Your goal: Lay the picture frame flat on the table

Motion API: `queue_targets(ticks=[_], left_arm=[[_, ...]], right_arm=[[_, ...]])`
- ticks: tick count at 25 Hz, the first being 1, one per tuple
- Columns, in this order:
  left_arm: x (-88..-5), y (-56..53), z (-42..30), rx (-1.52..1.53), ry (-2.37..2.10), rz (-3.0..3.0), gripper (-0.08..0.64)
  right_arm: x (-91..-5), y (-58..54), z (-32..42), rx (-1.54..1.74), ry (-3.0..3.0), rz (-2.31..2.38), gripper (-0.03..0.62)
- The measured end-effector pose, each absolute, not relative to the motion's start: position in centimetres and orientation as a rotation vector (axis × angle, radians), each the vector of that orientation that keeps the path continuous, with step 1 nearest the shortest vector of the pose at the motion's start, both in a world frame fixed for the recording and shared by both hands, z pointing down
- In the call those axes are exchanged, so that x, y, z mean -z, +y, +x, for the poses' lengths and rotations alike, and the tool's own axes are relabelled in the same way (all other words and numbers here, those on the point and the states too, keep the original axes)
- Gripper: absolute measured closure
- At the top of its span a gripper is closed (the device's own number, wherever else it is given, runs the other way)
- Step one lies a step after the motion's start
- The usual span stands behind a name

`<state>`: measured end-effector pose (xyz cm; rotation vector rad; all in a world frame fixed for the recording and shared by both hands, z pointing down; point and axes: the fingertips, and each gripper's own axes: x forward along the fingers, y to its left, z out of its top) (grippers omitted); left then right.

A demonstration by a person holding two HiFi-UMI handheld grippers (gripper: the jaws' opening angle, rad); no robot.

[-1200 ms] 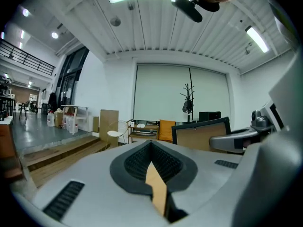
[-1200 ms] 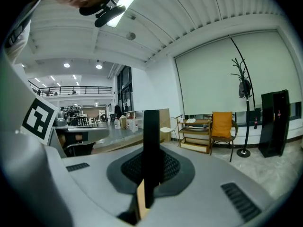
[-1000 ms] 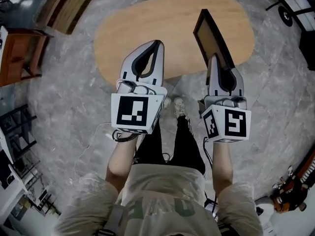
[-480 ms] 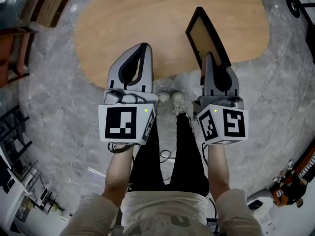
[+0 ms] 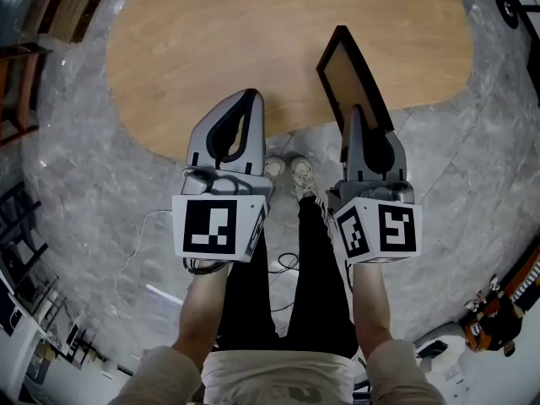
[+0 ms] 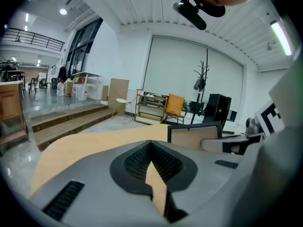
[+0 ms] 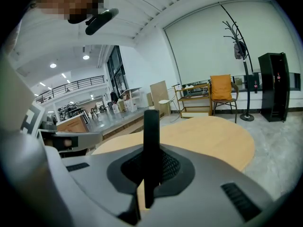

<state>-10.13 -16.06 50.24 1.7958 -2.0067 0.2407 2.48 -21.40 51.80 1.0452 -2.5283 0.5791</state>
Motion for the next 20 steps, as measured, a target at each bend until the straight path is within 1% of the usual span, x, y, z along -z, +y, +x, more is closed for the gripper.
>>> queue_targets(ticks=[8, 12, 16, 20], left_arm=[[-51.5, -16.4, -9.5, -0.252, -2.003, 1.781, 0.551], [-51.5, -16.3, -9.4, -0.256, -2.004, 1.782, 0.551], [-51.5, -16.2, -10.2, -0.242, -2.02, 1.77, 0.551], [-51.9, -15.4, -10.7, -0.239, -2.024, 1.738, 0.551]], right_arm=[[-53.4, -21.1, 3.1, -0.602, -2.498, 1.039, 0.575], [-53.5, -21.3, 2.5, -0.551, -2.507, 0.996, 0.575], [-53.9, -22.2, 0.5, -0.341, -2.494, 0.915, 0.575], [-54.4, -23.4, -2.0, 0.022, -2.433, 0.797, 0.575]])
